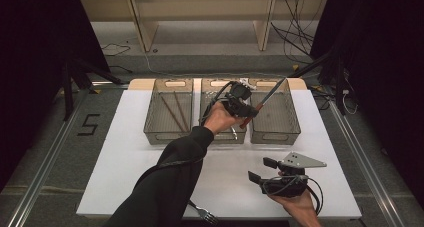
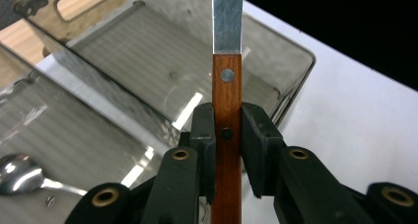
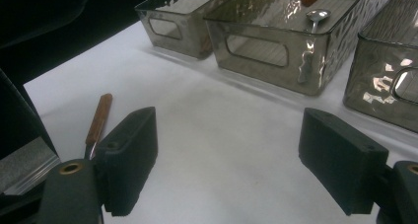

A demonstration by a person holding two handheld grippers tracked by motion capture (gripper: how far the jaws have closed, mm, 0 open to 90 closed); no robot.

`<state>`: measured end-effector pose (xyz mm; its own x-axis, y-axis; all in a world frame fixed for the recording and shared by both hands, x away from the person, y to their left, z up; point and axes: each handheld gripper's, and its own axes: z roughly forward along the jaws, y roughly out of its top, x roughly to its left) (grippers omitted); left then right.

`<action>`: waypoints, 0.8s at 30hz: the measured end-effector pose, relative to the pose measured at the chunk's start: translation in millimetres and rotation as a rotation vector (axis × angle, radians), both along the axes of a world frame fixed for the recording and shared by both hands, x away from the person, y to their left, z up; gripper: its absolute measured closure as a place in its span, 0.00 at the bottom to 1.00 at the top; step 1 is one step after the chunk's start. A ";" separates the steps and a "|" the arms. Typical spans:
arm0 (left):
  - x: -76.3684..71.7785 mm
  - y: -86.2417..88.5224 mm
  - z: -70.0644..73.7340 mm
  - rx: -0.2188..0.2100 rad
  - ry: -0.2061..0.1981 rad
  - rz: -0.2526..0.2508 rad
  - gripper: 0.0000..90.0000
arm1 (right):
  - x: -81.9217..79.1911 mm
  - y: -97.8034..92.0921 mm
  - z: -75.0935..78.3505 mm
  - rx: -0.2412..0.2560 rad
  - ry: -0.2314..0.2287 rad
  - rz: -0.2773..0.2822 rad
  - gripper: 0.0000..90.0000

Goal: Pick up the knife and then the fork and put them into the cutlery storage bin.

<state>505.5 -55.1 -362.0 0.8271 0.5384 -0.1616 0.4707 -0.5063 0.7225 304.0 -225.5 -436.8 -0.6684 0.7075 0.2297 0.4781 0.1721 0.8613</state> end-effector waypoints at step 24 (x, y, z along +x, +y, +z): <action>15.4 -26.9 -6.6 -0.053 0.031 0.038 0.85 | -2.6 -0.3 0.6 0.003 -0.001 0.009 0.26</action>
<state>520.9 -82.0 -368.6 0.8002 0.5594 -0.2164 0.5118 -0.4487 0.7326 301.4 -225.8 -436.3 -0.6751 0.7007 0.2309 0.4755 0.1740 0.8623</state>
